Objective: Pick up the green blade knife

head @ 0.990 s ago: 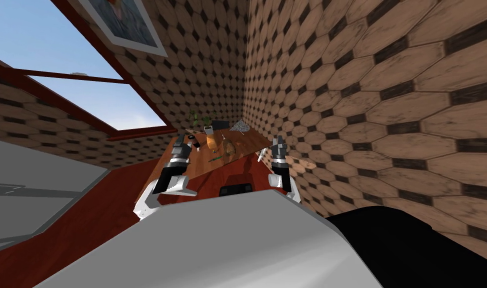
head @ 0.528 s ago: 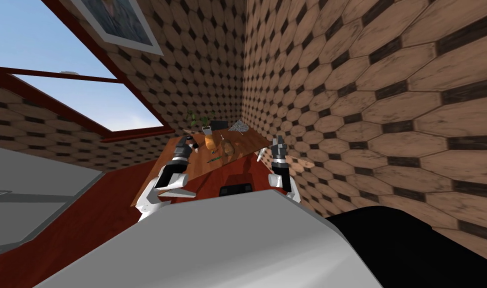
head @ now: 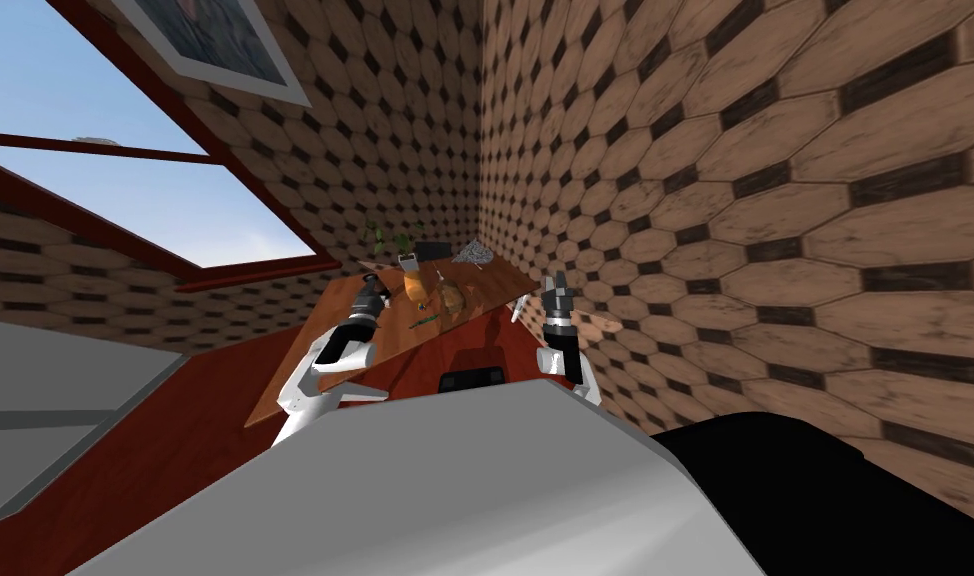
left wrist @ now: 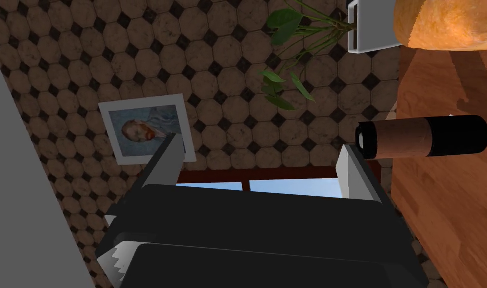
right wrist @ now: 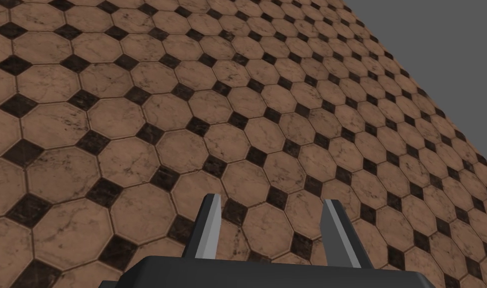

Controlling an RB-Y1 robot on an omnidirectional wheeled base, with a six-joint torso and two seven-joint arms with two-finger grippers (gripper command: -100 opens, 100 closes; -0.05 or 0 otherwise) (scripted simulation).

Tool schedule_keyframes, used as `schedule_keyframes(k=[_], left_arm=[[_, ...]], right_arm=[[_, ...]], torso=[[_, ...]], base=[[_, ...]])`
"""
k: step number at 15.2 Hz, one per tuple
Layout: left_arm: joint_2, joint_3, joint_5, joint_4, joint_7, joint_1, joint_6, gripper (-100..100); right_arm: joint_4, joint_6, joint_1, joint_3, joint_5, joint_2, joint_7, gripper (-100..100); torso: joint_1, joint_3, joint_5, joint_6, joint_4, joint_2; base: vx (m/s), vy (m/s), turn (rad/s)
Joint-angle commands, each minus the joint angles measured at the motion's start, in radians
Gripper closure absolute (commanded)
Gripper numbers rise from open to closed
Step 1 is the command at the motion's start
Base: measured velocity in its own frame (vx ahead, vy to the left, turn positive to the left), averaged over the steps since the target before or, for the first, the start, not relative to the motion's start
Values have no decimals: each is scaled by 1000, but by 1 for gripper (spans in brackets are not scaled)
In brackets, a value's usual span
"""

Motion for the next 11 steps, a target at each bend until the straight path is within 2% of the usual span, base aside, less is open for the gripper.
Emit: schedule_keyframes(k=[1,2,4,5,6,8,9,11], left_arm=[[4,4,2,18,4,-9,38,-100],[14,15,8,56,13,-38,71,-100],[14,15,8,69,13,-38,104,-100],[24,26,14,102,23,-66,132,-100],[24,26,14,120,23,-66,148,-100],[24,26,14,120,23,-66,170,-100],[33,38,20,163,33,-95,207,-100],[33,38,20,172,33,-95,237,-100]], right_arm=[[0,0,0,0,0,0,0,0],[0,0,0,0,0,0,0,0],[0,0,0,0,0,0,0,0],[0,0,0,0,0,0,0,0],[0,0,0,0,0,0,0,0],[0,0,0,0,0,0,0,0],[0,0,0,0,0,0,0,0],[0,0,0,0,0,0,0,0]], torso=[[0,0,0,0,0,0],[0,0,0,0,0,0],[0,0,0,0,0,0],[0,0,0,0,0,0],[0,0,0,0,0,0],[0,0,0,0,0,0],[0,0,0,0,0,0],[0,0,0,0,0,0]], base=[[12,-8,-37],[19,-14,-83],[17,-14,-62],[17,-18,-95],[20,-16,-94],[11,-8,-14],[11,-13,-91],[15,-11,-69]])
